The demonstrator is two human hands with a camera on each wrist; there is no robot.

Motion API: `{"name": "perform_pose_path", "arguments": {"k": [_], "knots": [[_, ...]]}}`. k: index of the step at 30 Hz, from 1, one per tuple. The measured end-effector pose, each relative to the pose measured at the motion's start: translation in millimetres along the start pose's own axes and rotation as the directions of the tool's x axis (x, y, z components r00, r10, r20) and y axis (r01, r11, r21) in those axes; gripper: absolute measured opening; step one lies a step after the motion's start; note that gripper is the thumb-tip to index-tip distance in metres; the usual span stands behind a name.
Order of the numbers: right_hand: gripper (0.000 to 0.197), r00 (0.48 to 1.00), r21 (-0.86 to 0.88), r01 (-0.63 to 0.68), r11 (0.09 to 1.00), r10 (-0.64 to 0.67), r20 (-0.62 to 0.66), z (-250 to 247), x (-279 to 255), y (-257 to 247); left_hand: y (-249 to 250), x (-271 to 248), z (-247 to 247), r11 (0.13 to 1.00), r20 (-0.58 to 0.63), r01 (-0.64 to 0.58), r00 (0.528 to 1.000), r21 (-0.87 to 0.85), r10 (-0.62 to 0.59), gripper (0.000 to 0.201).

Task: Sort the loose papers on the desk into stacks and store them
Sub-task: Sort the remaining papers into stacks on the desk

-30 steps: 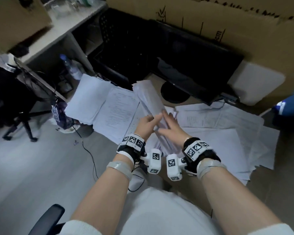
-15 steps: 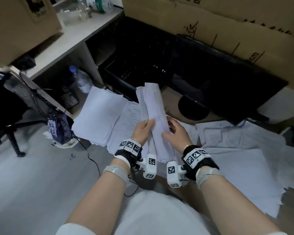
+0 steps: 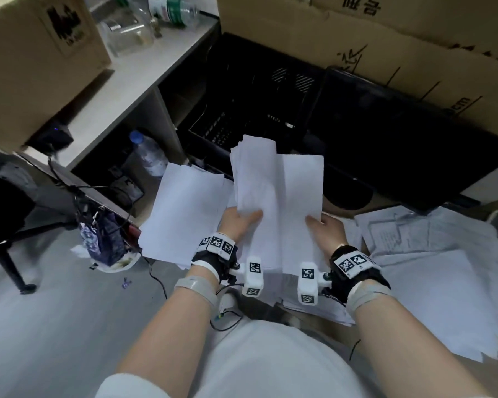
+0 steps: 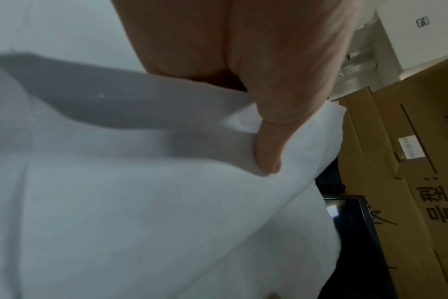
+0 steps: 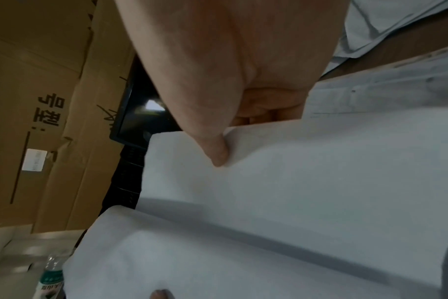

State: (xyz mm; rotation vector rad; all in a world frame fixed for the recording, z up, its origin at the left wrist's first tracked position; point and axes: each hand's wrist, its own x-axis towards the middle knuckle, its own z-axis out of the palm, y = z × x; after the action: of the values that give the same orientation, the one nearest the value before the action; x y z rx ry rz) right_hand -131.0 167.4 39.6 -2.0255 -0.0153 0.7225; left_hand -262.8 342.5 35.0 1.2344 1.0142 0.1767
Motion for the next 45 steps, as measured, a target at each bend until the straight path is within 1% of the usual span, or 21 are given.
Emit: {"name": "perform_pose_path", "arguments": {"k": [3, 5, 6, 8, 9, 11, 14, 16, 18, 21, 23, 25, 28, 30, 33, 34, 36, 37, 41, 43, 45], "knots": [[0.022, 1.000, -0.074, 0.007, 0.997, -0.009, -0.022, 3.0, 5.3, 4.3, 5.9, -13.0, -1.3, 1.000, -0.063, -0.007, 0.998, -0.031, 0.005, 0.021], [0.026, 0.998, -0.117, -0.009, 0.993, 0.002, -0.065, 2.5, 11.6, 9.0, 3.3, -19.9, -6.0, 1.000, -0.140, -0.013, 0.990, -0.010, 0.012, 0.017], [0.026, 0.996, -0.132, -0.021, 0.991, 0.009, -0.086, 2.1, 15.6, 13.8, -0.7, -21.7, -11.9, 1.000, -0.204, -0.012, 0.979, -0.006, 0.010, 0.016], [0.024, 0.990, -0.176, -0.050, 0.983, 0.026, -0.140, 2.3, 20.7, 19.3, -9.0, -23.9, -26.0, 0.999, -0.332, -0.008, 0.943, 0.054, 0.025, 0.021], [0.026, 0.985, -0.194, -0.077, 0.978, 0.043, -0.170, 2.8, 21.6, 23.1, -13.4, -26.0, -33.2, 0.995, -0.382, -0.008, 0.923, 0.098, 0.046, 0.026], [0.032, 0.970, -0.211, -0.152, 0.966, 0.105, -0.217, 1.9, 20.0, 29.6, -21.5, -29.8, -46.2, 0.993, -0.467, 0.001, 0.882, 0.122, 0.056, 0.032], [0.040, 0.964, -0.266, -0.226, 0.937, 0.175, -0.199, 5.2, 23.4, 38.0, -24.0, -28.5, -61.4, 0.990, -0.548, 0.012, 0.834, 0.140, 0.068, 0.032], [0.041, 0.963, -0.303, -0.257, 0.918, 0.215, -0.163, 11.8, 24.1, 44.6, -25.2, -23.2, -66.5, 0.989, -0.557, 0.039, 0.829, 0.142, 0.047, 0.026], [0.041, 0.964, -0.308, -0.264, 0.914, 0.239, -0.117, 23.0, 23.5, 51.4, -27.1, -14.1, -70.1, 0.985, -0.532, 0.059, 0.846, 0.162, 0.037, 0.024], [0.039, 0.971, -0.294, -0.236, 0.926, 0.216, -0.101, 47.2, 19.8, 48.4, -22.6, 0.7, -80.6, 0.981, -0.515, 0.082, 0.857, 0.175, 0.021, 0.018], [0.035, 0.981, -0.245, -0.190, 0.951, 0.176, -0.079, 72.8, 16.8, 42.8, -17.7, 9.8, -93.8, 0.981, -0.495, 0.076, 0.869, 0.176, 0.021, 0.015], [0.033, 0.985, -0.204, -0.170, 0.964, 0.167, -0.029, 102.2, 13.3, 33.9, -10.3, 16.4, -109.8, 0.971, -0.477, 0.090, 0.879, 0.221, 0.027, 0.017], [0.033, 0.983, -0.165, -0.180, 0.970, 0.185, 0.012, 147.9, 11.9, 19.6, -3.8, 28.3, -140.6, 0.959, -0.475, 0.108, 0.880, 0.263, 0.031, 0.019], [0.032, 0.981, -0.139, -0.187, 0.972, 0.194, 0.031, 177.7, 15.3, 15.5, -1.3, 35.9, -162.0, 0.960, -0.476, 0.088, 0.878, 0.267, 0.052, 0.021], [0.035, 0.973, -0.126, -0.212, 0.969, 0.221, 0.064, 221.5, 17.8, 11.0, -0.7, 43.6, -191.3, 0.952, -0.477, 0.095, 0.877, 0.292, 0.059, 0.012], [0.037, 0.972, -0.115, -0.214, 0.970, 0.223, 0.078, 235.2, 19.0, 8.1, 0.3, 45.0, -198.5, 0.950, -0.479, 0.105, 0.876, 0.294, 0.052, 0.013], [0.039, 0.964, -0.105, -0.226, 0.968, 0.237, 0.116, 261.5, 21.7, 3.3, -3.4, 48.4, -212.3, 0.943, -0.498, 0.141, 0.867, 0.302, 0.030, 0.031], [0.041, 0.957, -0.114, -0.237, 0.965, 0.252, 0.145, 273.5, 22.0, 1.4, -6.2, 49.2, -218.0, 0.937, -0.505, 0.160, 0.863, 0.311, 0.020, 0.037], [0.054, 0.913, -0.088, -0.312, 0.946, 0.324, 0.249, 306.3, 22.3, -10.4, -12.5, 53.4, -231.3, 0.926, -0.477, 0.167, 0.879, 0.340, 0.016, 0.025], [0.058, 0.905, -0.070, -0.332, 0.941, 0.339, 0.255, 308.7, 24.7, -12.2, -13.4, 56.5, -231.9, 0.931, -0.471, 0.160, 0.882, 0.329, 0.015, 0.034], [0.061, 0.908, -0.092, -0.328, 0.940, 0.340, 0.243, 302.4, 23.5, -10.8, -12.8, 57.9, -229.0, 0.935, -0.468, 0.159, 0.884, 0.317, 0.008, 0.045]]}}
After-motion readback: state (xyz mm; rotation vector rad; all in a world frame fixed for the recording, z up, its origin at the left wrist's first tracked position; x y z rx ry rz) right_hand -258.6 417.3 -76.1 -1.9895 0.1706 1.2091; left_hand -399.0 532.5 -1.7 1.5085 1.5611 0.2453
